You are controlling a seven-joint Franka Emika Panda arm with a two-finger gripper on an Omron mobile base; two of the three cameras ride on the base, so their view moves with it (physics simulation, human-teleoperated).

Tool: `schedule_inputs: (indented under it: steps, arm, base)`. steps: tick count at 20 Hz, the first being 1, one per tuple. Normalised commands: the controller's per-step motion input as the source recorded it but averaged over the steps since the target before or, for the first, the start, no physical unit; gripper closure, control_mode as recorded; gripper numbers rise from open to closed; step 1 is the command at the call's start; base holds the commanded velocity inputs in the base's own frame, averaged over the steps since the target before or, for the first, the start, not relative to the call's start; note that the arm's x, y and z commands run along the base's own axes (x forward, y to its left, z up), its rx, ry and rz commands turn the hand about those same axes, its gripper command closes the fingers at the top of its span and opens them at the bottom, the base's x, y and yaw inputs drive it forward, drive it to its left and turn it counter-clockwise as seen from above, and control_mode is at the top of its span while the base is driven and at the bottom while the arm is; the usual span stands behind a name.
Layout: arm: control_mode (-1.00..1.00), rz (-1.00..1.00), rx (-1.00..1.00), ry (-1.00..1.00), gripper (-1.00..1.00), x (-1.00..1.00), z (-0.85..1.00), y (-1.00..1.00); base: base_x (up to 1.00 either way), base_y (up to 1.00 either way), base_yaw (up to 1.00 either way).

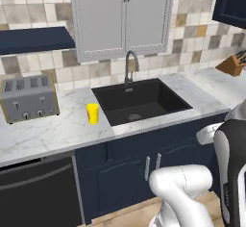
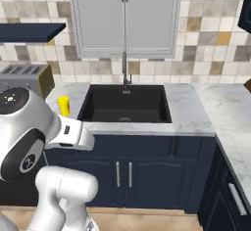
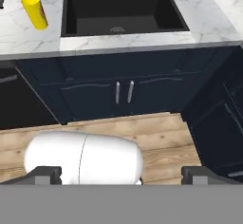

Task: Pick the cup and bowl from the counter and place them on the counter next to the sink.

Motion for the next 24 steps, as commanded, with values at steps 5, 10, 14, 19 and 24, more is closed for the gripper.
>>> schedule_inputs:
  steps: [5, 10, 14, 19, 24]
  arm:
    - [1.0, 0.0, 0.0, 0.0, -1.0, 0.0, 0.0, 0.0]
    - [1.0, 0.0, 0.0, 0.0, -1.0, 0.0, 0.0, 0.0]
    - [1.0, 0.0, 0.0, 0.0, -1.0, 0.0, 0.0, 0.0]
    - [1.0, 0.0, 0.0, 0.0, -1.0, 0.0, 0.0, 0.0]
    - [1.0, 0.0, 0.0, 0.0, -1.0, 0.0, 0.0, 0.0]
  base:
    - [-0.02, 0.0, -0.34]
    - [0.08, 0.0, -0.43]
    - [0.02, -0.21, -0.43]
    - [0.0, -0.25, -0.52]
    - [0.12, 0.0, -0.42]
